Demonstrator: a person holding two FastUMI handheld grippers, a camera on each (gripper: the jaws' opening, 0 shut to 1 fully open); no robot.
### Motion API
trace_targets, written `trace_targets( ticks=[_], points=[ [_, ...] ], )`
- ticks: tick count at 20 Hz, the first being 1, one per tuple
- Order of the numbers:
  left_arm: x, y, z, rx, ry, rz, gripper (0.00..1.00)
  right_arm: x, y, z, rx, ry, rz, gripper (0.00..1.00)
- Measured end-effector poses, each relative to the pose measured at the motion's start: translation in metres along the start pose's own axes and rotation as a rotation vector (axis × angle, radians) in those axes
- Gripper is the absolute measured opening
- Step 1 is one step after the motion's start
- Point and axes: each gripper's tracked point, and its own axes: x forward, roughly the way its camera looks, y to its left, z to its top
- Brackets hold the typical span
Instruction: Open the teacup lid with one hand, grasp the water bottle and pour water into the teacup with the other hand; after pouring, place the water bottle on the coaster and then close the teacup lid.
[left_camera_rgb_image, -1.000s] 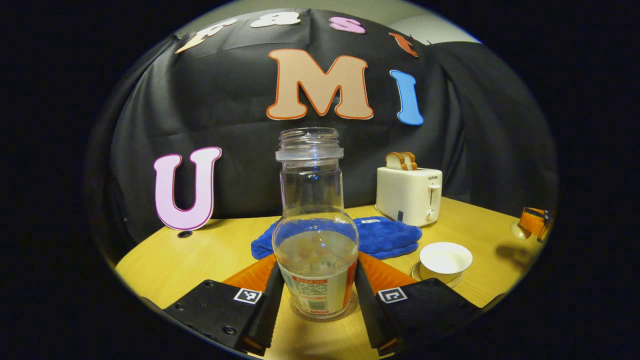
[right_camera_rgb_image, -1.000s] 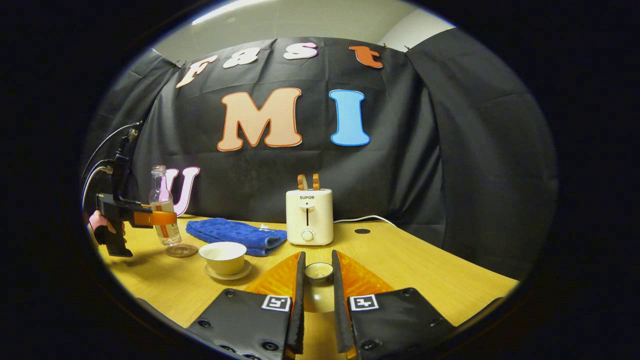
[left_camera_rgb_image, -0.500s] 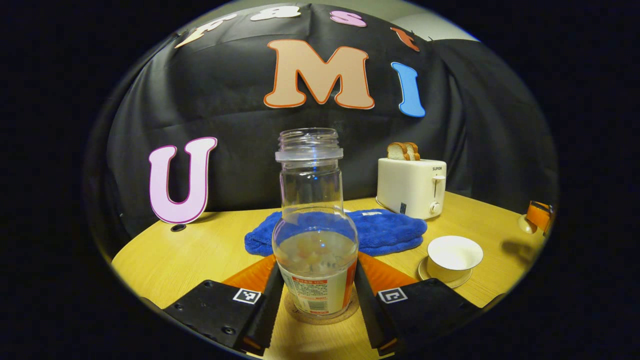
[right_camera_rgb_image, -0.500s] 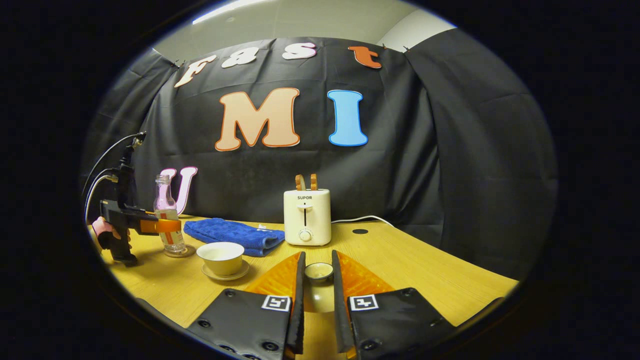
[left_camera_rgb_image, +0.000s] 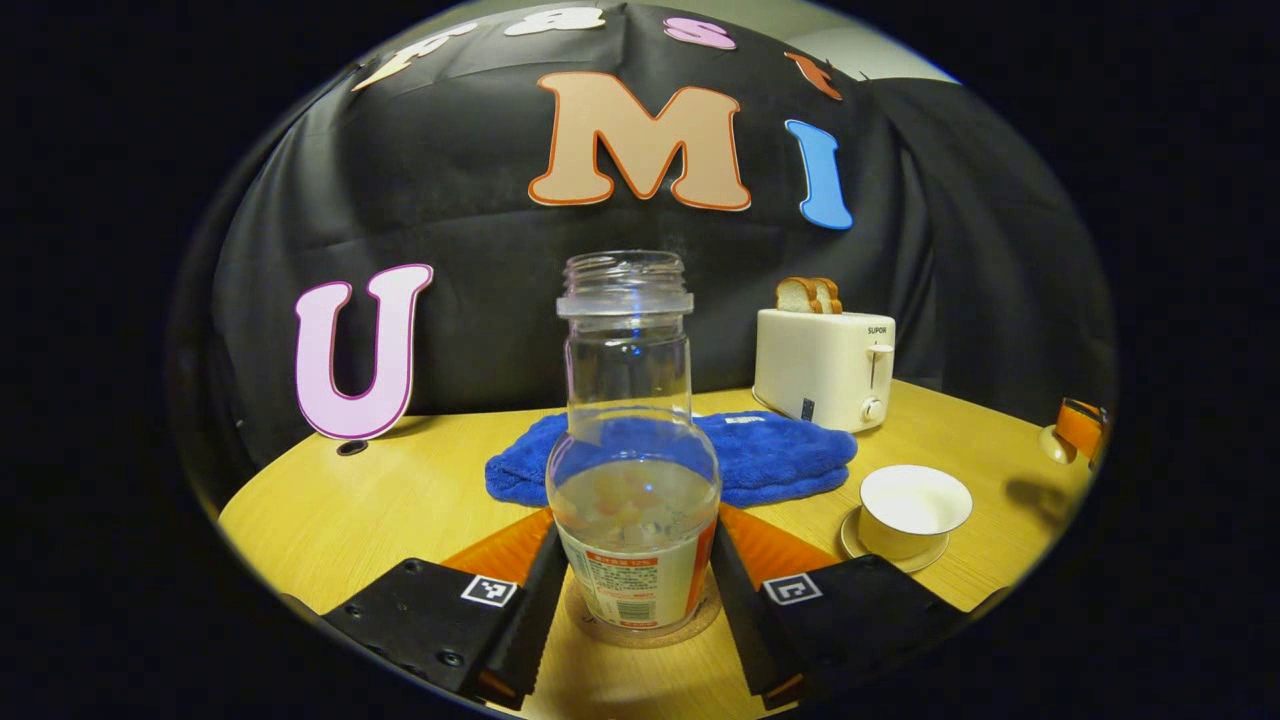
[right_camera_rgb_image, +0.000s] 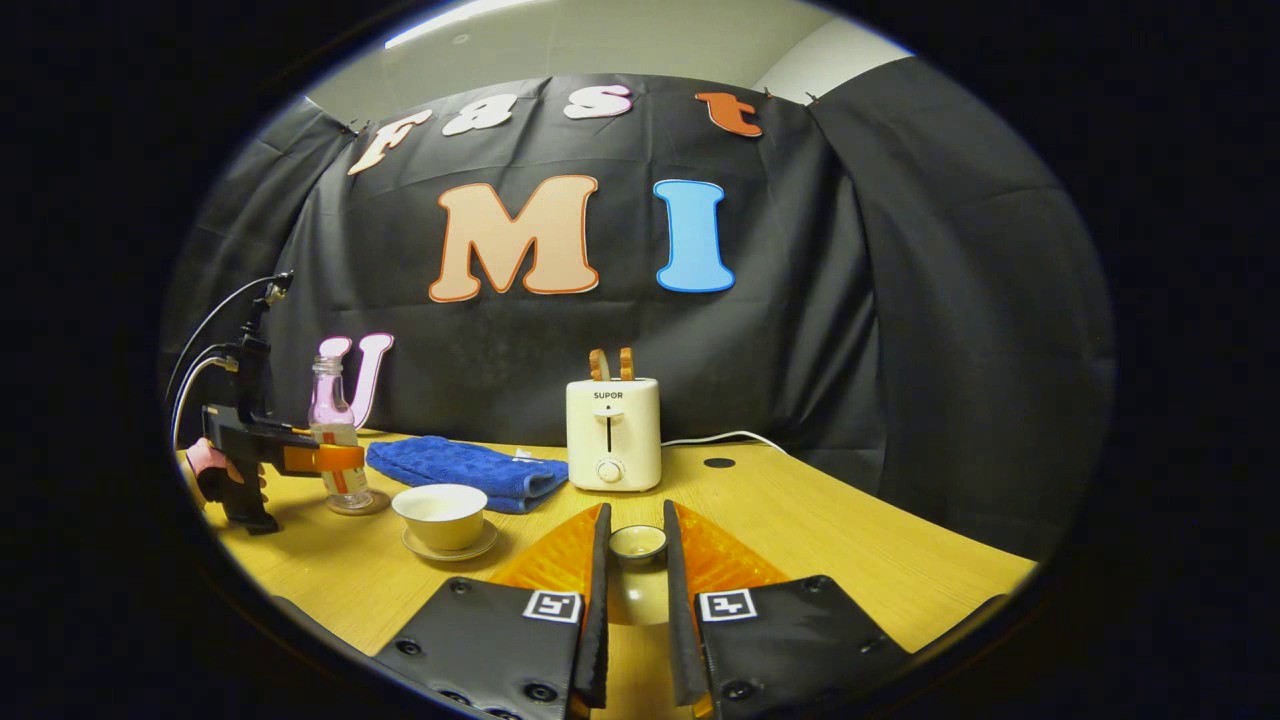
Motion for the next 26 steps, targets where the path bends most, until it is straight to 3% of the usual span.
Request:
trace_targets(
  ticks=[1, 4, 6, 11, 21, 26],
  points=[
    [0.001, 0.000, -0.001, 0.000, 0.006, 0.002, 0.74, 0.000, 0.000, 0.000, 0.000, 0.000, 0.000, 0.28],
    [-0.001, -0.001, -0.001, -0.011, 0.006, -0.002, 0.91, 0.000, 0.000, 0.000, 0.000, 0.000, 0.000, 0.29],
    [-0.004, 0.003, -0.003, -0.022, 0.007, 0.014, 0.95, 0.000, 0.000, 0.000, 0.000, 0.000, 0.000, 0.28],
    [-0.015, 0.010, 0.003, -0.056, -0.034, 0.032, 0.96, 0.000, 0.000, 0.001, 0.000, 0.000, 0.001, 0.28],
    [-0.070, 0.020, 0.009, -0.003, -0.148, 0.091, 0.95, 0.000, 0.003, 0.000, 0.000, 0.001, 0.015, 0.29],
    [-0.091, 0.026, 0.014, -0.014, -0.199, 0.100, 0.95, 0.002, 0.030, 0.000, 0.004, 0.003, 0.106, 0.29]
  ],
)
